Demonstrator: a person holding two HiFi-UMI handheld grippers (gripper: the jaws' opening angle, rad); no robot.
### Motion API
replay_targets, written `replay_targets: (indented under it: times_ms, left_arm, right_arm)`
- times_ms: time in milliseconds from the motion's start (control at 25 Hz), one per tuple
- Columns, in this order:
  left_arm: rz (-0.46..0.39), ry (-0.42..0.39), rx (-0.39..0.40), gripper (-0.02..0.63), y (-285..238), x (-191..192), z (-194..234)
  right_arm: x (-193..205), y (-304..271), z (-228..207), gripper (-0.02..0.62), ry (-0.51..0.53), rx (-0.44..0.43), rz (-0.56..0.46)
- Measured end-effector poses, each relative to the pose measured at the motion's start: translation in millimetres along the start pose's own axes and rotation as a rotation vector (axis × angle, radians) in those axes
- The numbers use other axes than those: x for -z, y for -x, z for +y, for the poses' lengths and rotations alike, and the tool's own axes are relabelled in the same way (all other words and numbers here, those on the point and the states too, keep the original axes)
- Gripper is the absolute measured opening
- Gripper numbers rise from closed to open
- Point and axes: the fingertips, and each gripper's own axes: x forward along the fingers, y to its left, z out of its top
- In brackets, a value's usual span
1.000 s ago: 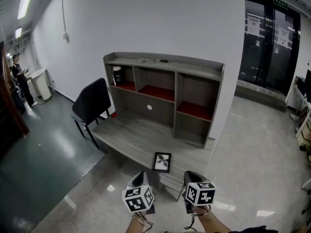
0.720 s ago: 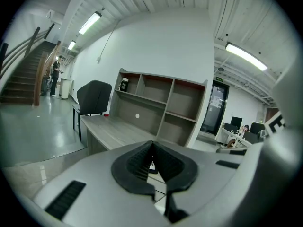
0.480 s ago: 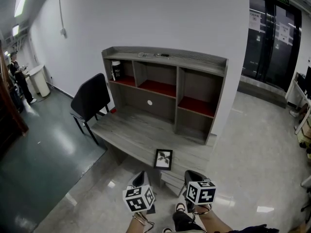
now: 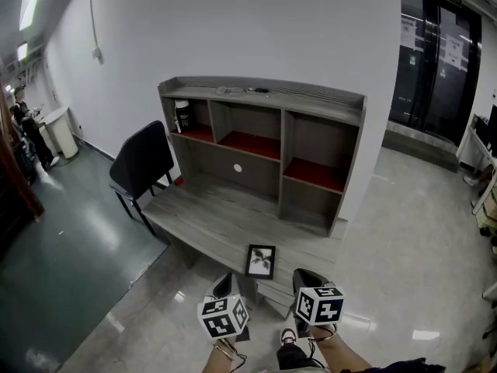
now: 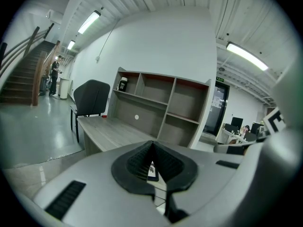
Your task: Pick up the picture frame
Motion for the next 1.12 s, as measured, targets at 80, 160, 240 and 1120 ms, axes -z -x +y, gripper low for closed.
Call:
replay_targets:
  times_ms: [80, 160, 240, 1120]
  left_arm:
    - [-0.002, 0.0, 0.001, 0.012, -6.5, -3.0, 0.3]
    - [-0.007, 0.0, 0.001, 0.012, -13.7, -7.1, 1.2]
    - [-0.011, 0.002, -0.005, 0.012, -21.1, -11.5, 2.9]
    - [-0.047, 0.009, -0.077, 0.012, -132.7, -79.5, 3.2]
  right_arm:
    - [-7.5, -5.8, -0.7, 0.032, 0.004, 0.0, -0.01]
    - [-15.3, -12.7, -1.9, 0.032, 0.01, -0.003, -0.019]
    - [-21.4, -20.3, -3.9, 0.032, 0.015, -0.006, -0.022]
    - [-111.6, -127.0, -42.5, 0.032, 0.055, -0.088, -0.025]
